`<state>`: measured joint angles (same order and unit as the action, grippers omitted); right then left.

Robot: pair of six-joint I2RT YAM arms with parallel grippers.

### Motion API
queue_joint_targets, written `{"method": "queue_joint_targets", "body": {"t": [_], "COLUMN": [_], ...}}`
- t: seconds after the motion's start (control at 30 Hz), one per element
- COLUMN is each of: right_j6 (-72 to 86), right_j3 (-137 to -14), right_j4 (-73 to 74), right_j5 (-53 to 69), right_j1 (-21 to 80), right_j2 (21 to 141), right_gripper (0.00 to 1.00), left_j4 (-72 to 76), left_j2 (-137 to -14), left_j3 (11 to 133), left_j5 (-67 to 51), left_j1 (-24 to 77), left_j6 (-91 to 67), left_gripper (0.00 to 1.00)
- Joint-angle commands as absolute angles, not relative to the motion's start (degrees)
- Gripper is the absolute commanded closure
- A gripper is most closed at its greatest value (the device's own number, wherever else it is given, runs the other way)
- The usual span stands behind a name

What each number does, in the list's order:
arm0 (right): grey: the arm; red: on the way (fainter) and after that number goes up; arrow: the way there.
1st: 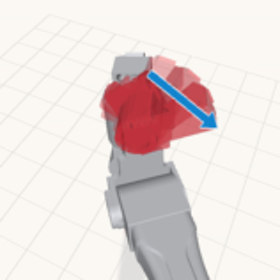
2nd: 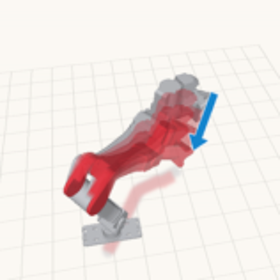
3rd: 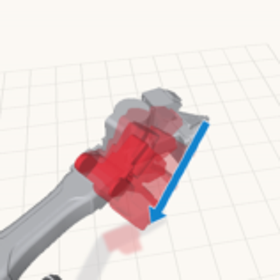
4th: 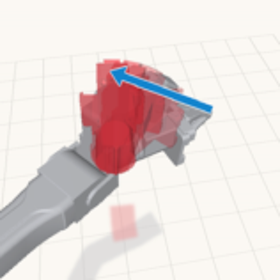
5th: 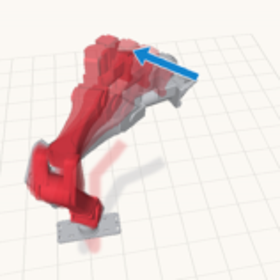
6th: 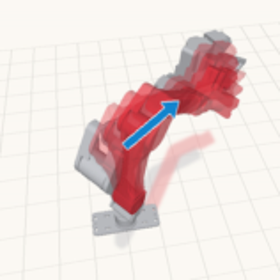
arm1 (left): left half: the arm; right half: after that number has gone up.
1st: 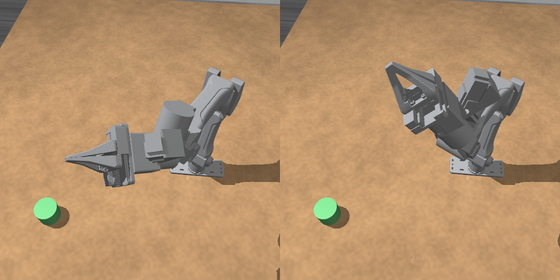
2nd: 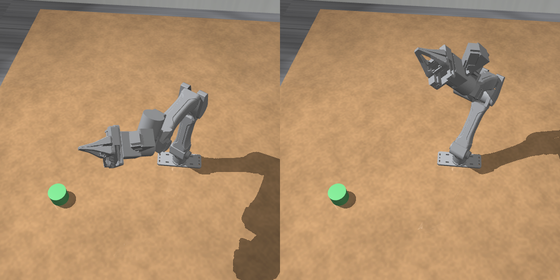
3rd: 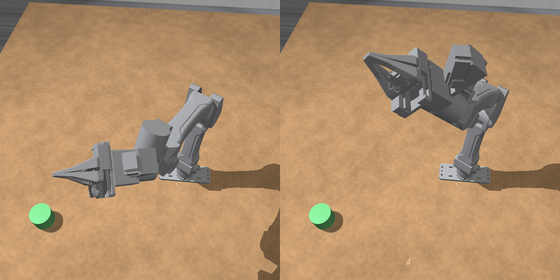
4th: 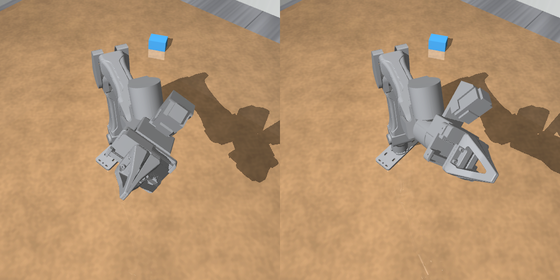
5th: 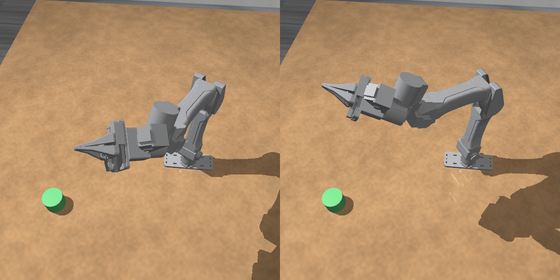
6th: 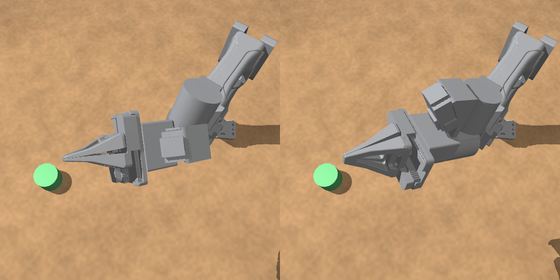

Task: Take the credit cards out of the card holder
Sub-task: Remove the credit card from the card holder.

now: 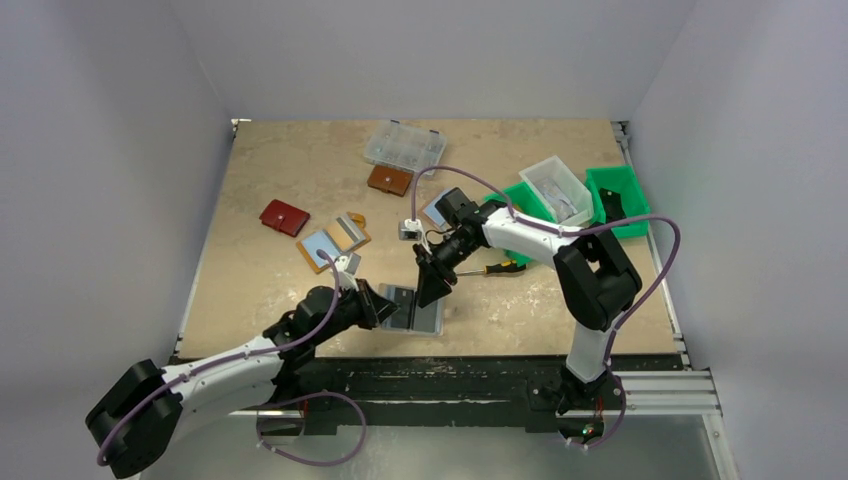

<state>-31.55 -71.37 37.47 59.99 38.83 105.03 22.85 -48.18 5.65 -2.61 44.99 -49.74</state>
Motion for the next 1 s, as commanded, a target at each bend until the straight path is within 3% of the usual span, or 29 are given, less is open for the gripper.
{"method": "queue_joint_targets", "body": {"t": [0.0,0.97], "right_j6": [-33.78,-35.33], "right_j3": [-73.06,-73.72], "right_j4": [39.72,42.80], "right_j5": [62.35,67.77], "right_j1": [38.71,37.05], "right_j2": [103.46,102.28], "right_gripper": [0.62,0.52], "left_j4": [30.63,47.07], "left_j2": [-46.25,-45.09], "left_j3": [5.47,1.33], "left_j5": [-4.30,-8.25], "left_j1": [44.56,44.56], "left_j6": [-48.45,-49.97], "left_gripper": [1.00,1.00]}}
